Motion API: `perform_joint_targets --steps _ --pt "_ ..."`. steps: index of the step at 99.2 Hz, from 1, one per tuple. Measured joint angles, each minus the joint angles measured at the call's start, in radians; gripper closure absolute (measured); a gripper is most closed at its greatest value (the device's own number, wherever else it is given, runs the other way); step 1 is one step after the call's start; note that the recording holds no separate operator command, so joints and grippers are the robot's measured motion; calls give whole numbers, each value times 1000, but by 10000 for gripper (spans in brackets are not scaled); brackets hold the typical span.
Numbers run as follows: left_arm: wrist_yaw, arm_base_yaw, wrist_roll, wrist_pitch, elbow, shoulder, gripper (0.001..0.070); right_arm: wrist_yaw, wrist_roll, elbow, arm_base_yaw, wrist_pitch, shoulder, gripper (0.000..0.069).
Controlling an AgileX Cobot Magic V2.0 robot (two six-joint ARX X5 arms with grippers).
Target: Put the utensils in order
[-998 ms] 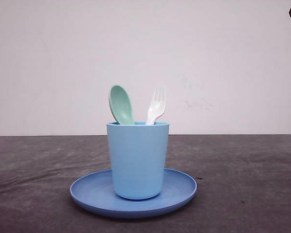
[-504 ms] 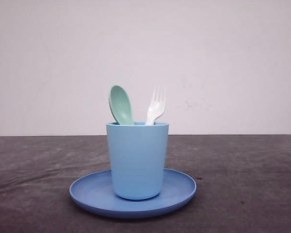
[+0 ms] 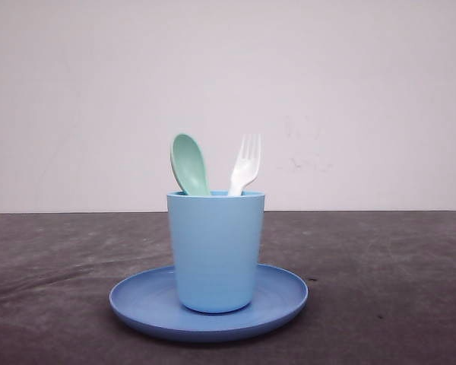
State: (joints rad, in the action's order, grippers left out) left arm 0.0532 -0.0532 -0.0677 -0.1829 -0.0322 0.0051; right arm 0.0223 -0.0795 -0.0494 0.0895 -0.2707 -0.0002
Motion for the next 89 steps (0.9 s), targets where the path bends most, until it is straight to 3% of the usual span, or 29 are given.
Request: perform_joint_targets --steps 16,89 --pt "0 0 0 0 0 0 685 8 -11 28 0 86 5 687" --pt "0 0 0 0 0 0 685 6 -14 32 0 102 5 687"
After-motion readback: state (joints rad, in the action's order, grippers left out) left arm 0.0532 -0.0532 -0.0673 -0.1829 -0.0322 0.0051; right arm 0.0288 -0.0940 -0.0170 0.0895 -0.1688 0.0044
